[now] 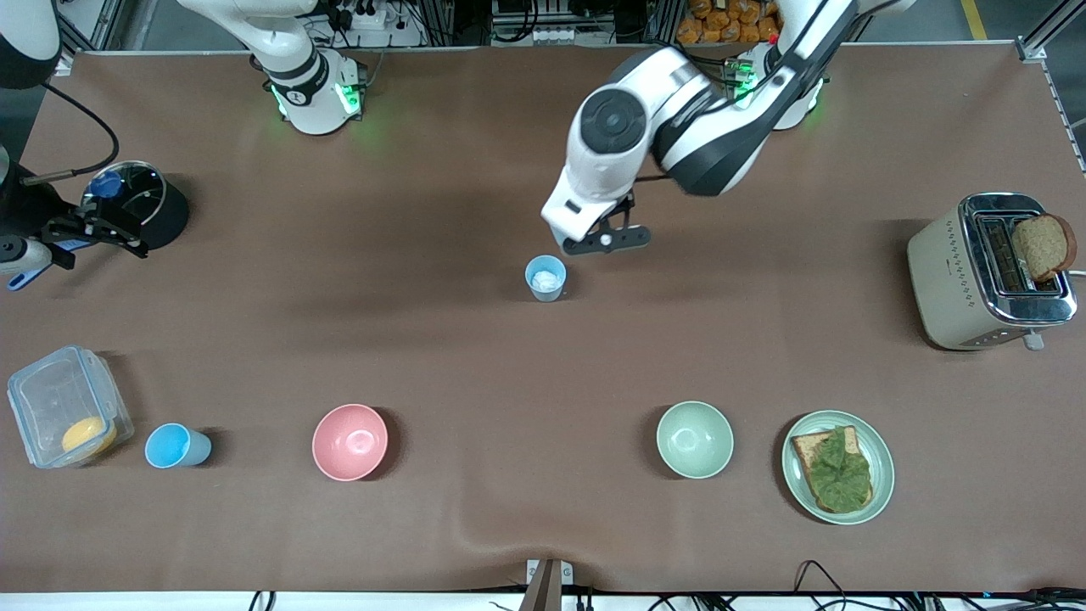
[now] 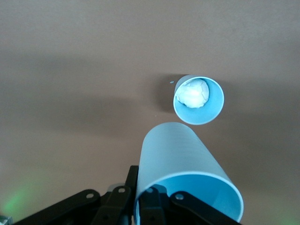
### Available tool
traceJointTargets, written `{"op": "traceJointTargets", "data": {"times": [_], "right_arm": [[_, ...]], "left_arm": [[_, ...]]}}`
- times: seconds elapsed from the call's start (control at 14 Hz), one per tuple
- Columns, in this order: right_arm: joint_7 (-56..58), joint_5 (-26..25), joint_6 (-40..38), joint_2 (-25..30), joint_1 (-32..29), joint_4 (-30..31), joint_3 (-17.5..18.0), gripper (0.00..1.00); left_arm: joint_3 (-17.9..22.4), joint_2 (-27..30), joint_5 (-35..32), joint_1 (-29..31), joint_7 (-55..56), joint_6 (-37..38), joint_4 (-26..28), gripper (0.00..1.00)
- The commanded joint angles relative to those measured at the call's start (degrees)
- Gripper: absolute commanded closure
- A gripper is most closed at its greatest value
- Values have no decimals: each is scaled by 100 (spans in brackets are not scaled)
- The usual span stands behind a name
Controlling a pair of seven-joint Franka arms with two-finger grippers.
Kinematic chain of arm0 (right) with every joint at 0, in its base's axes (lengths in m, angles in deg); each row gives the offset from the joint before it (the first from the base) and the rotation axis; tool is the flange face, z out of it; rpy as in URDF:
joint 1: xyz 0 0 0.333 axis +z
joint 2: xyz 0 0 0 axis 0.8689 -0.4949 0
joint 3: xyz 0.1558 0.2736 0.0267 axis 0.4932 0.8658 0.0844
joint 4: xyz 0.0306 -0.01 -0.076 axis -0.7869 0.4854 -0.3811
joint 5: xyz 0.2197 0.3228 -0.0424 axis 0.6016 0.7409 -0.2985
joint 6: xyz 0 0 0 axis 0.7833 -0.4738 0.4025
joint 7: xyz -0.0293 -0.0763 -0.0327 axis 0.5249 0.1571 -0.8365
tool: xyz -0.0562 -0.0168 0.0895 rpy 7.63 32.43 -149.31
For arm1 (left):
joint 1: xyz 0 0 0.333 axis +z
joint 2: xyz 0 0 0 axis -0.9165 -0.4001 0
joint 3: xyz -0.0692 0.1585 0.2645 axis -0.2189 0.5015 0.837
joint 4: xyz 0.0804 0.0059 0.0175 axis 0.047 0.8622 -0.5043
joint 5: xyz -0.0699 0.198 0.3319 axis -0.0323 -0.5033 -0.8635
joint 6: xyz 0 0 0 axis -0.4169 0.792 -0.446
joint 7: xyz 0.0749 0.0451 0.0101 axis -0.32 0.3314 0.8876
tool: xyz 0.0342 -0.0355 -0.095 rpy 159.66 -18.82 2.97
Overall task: Stack blue cups with both arms
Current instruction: 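Lower the cup into the center cup and open the left gripper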
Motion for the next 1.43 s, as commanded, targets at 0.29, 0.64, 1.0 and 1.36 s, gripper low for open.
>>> {"op": "traceJointTargets", "data": {"times": [0.29,0.64,1.0,1.36], "right_arm": [[-750,5,-290,92,17,13,15,0],[-758,5,-290,84,17,13,15,0],[-759,5,-290,84,17,13,15,0],[-758,-3,-290,84,17,13,15,0]], "left_arm": [[35,-666,-541,-266,386,-718,-378,100],[35,-921,-787,-345,482,-947,-369,100],[35,-982,-797,-389,482,-948,-369,100],[52,-1009,-797,-319,482,-948,-377,0]]}}
